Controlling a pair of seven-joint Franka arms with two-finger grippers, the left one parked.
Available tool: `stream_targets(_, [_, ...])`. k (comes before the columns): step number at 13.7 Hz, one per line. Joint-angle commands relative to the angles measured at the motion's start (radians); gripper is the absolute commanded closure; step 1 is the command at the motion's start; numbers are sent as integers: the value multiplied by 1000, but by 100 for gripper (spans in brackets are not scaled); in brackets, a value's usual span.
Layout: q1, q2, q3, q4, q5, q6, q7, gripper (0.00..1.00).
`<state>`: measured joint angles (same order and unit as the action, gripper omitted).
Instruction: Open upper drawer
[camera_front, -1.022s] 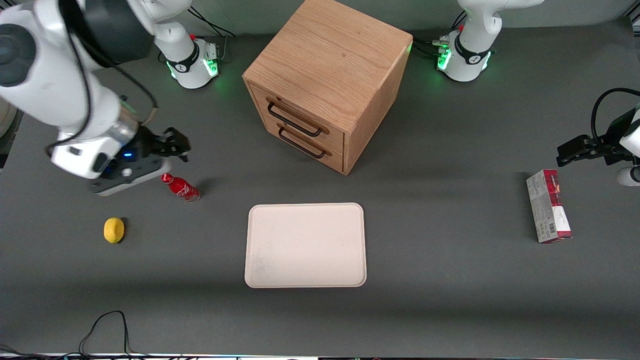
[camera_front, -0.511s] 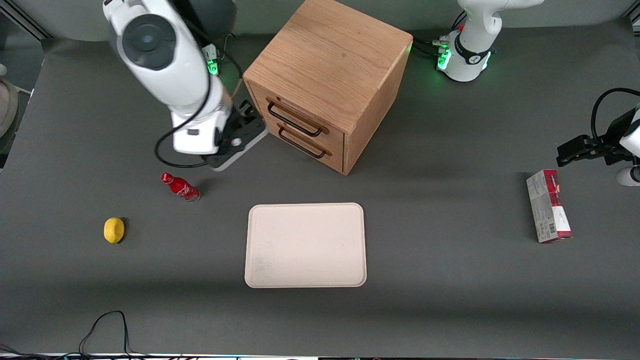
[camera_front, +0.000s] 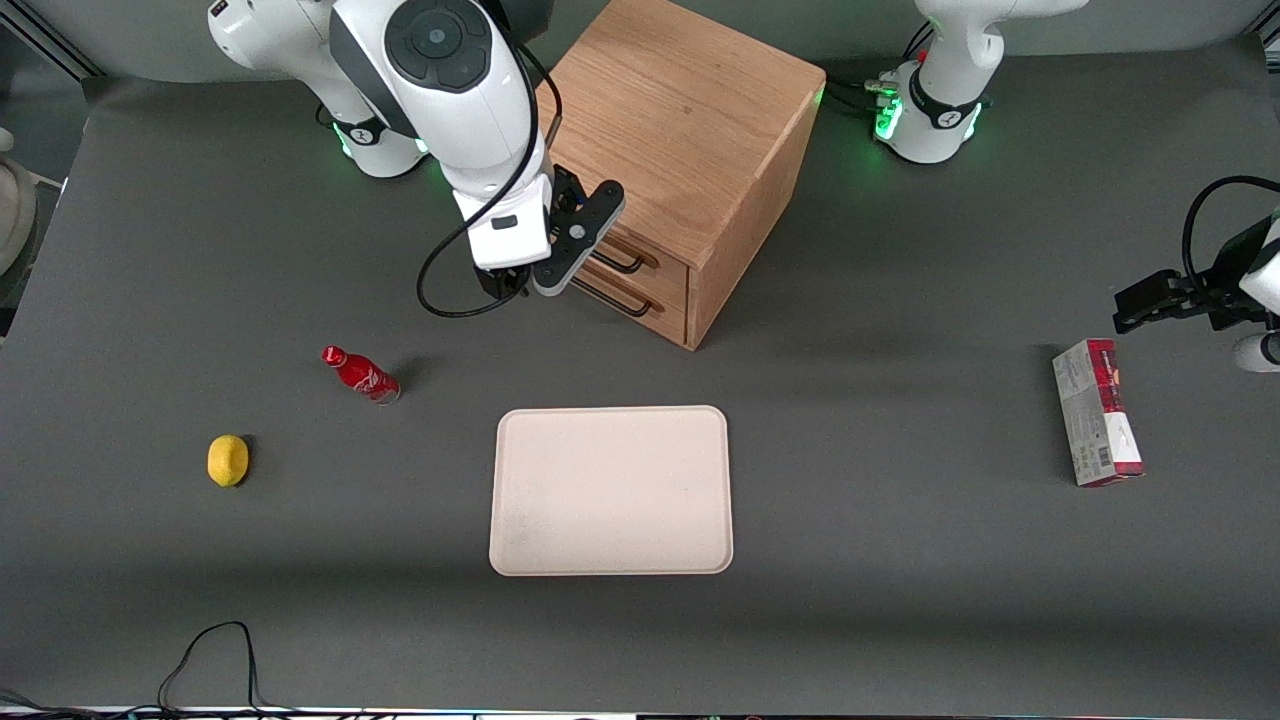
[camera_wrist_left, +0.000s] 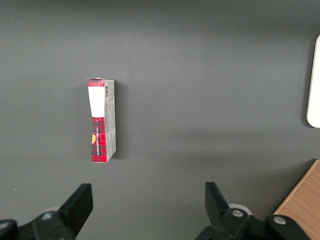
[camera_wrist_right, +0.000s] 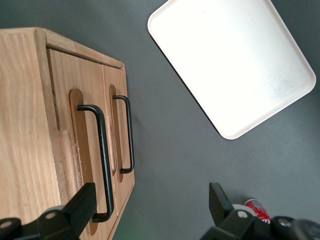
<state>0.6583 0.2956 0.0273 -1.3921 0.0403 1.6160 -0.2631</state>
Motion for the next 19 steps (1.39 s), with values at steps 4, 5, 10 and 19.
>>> stream_targets(4, [-6,-61,-27,-111,151,33,-139,0])
stream_targets(5, [-8,-70,-29,-125,153,33,-163,0])
stream_targets(10, [-11,-84,-47,-191,188,70,-200,0])
stream_targets(19, [7,-85,-41,-327,203,215,-193,0])
